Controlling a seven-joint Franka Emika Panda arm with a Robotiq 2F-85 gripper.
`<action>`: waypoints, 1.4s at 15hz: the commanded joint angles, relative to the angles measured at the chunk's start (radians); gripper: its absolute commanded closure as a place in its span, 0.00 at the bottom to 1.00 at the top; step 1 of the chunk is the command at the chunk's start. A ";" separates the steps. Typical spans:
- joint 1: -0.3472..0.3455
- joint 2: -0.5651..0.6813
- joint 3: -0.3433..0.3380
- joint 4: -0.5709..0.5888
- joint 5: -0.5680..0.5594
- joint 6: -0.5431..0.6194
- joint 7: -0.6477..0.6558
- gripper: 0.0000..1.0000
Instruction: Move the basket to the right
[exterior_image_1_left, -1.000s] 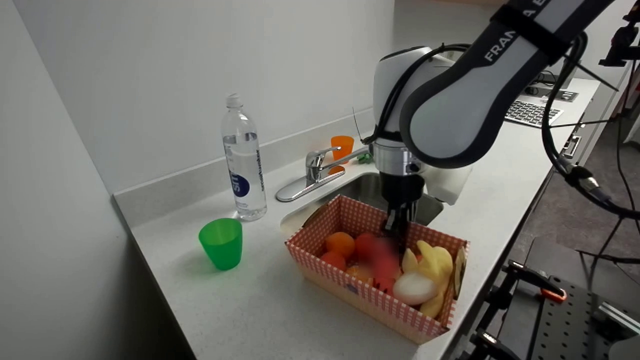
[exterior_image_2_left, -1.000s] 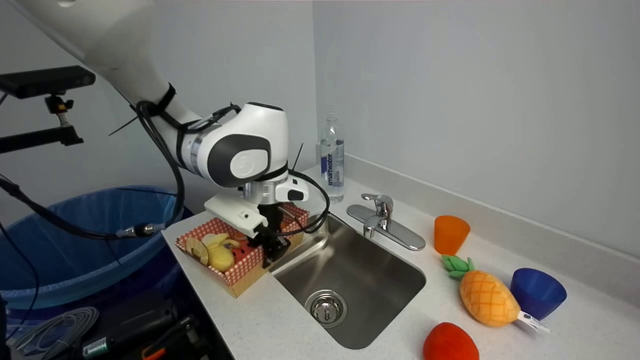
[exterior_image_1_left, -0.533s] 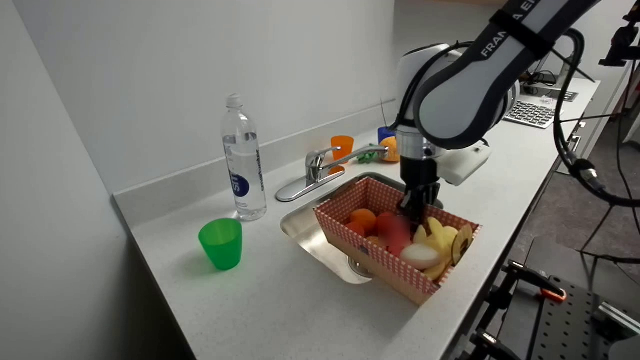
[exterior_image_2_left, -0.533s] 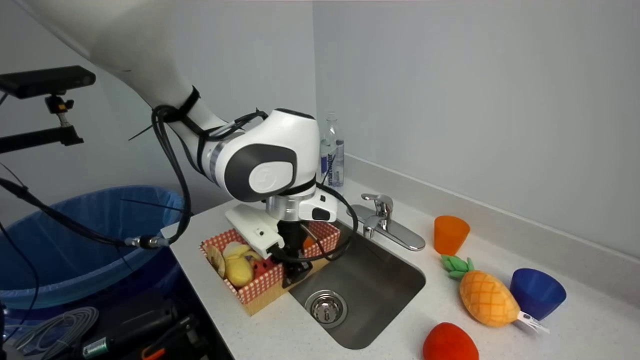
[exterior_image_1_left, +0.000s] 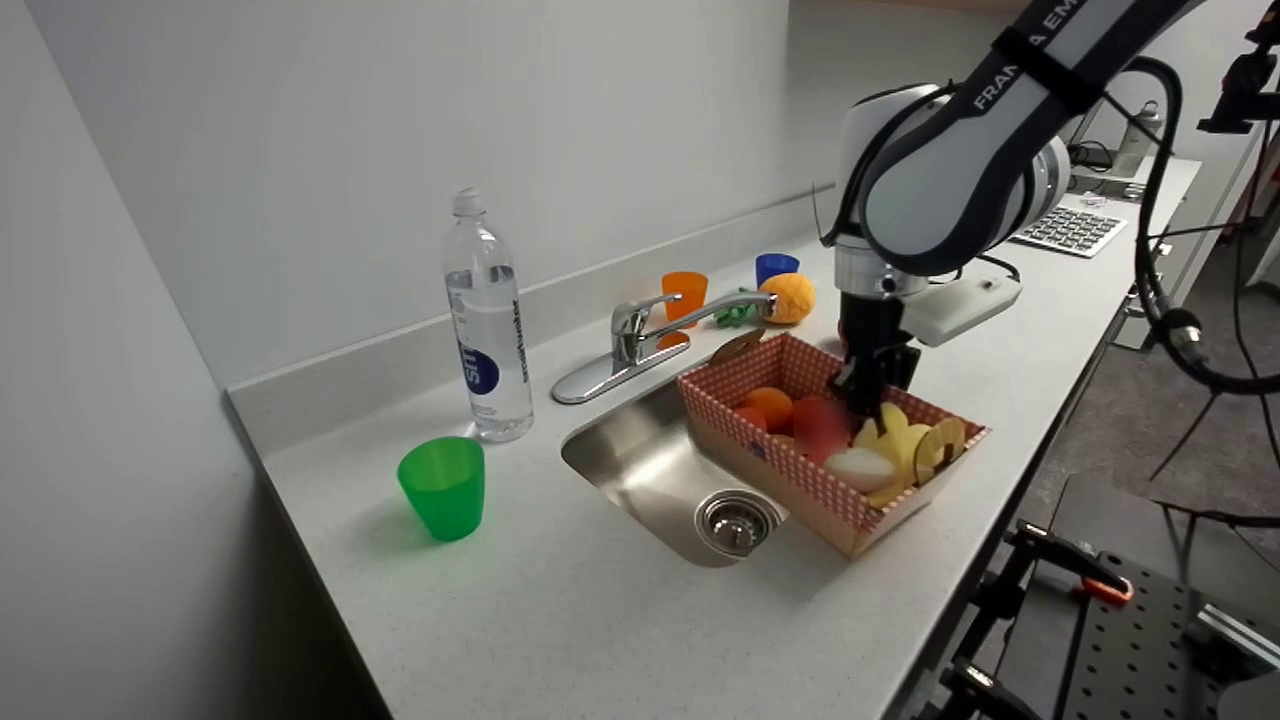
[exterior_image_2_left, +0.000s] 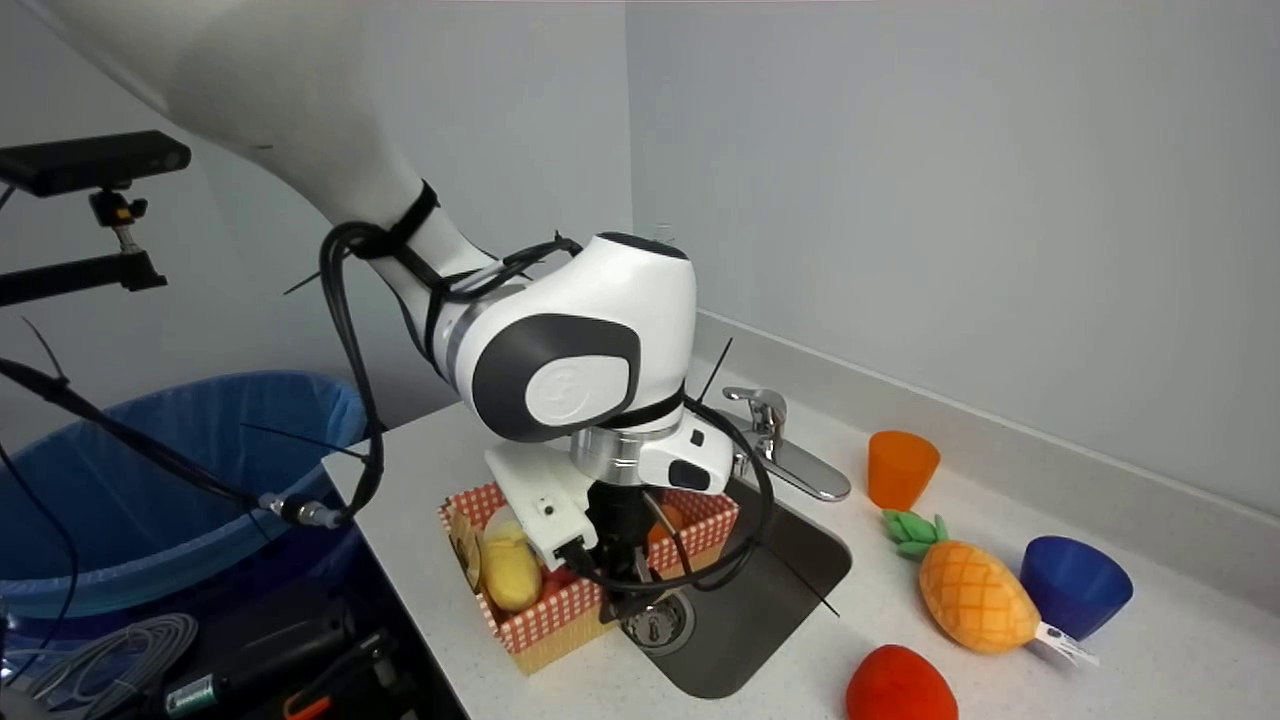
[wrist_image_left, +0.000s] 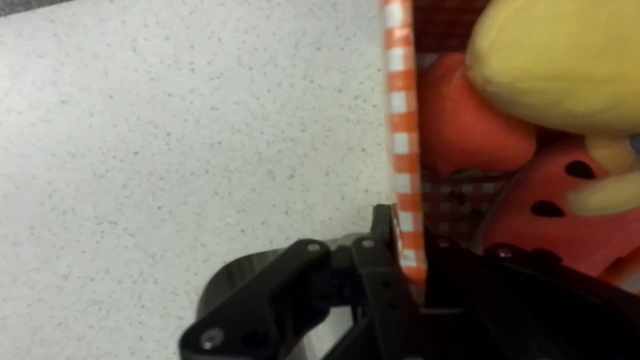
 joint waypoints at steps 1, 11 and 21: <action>-0.047 0.033 -0.039 -0.064 -0.098 0.071 0.062 0.98; -0.187 0.004 -0.164 -0.080 -0.107 0.067 0.044 0.98; -0.263 0.048 -0.228 -0.022 -0.066 0.034 0.016 0.98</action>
